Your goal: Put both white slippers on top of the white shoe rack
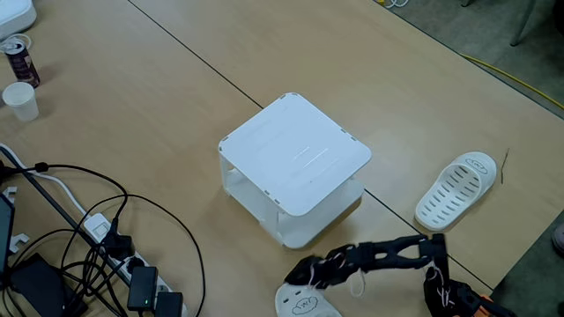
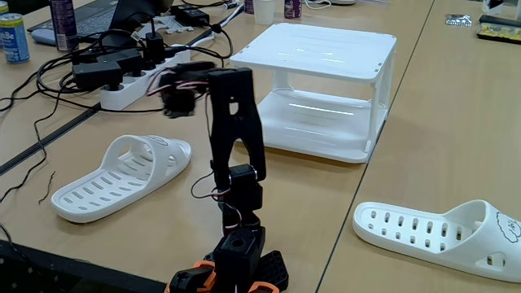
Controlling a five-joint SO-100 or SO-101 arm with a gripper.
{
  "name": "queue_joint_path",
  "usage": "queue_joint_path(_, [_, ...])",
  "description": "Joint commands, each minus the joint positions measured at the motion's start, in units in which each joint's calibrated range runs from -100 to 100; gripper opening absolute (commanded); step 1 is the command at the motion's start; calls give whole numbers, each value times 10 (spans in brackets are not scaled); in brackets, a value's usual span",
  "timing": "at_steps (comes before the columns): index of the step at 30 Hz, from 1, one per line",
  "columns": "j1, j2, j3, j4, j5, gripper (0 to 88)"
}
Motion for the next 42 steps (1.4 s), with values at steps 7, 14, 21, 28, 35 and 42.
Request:
queue_joint_path(7, [-45, 201, -291, 1, 4, 7])
queue_joint_path(14, [-16, 239, -287, 7, 4, 7])
queue_joint_path(21, [17, 243, -168, 7, 4, 7])
queue_joint_path(28, [8, 241, -103, 6, 4, 7])
queue_joint_path(35, [7, 185, 30, 3, 4, 7])
queue_joint_path(42, [35, 93, 178, 1, 4, 7])
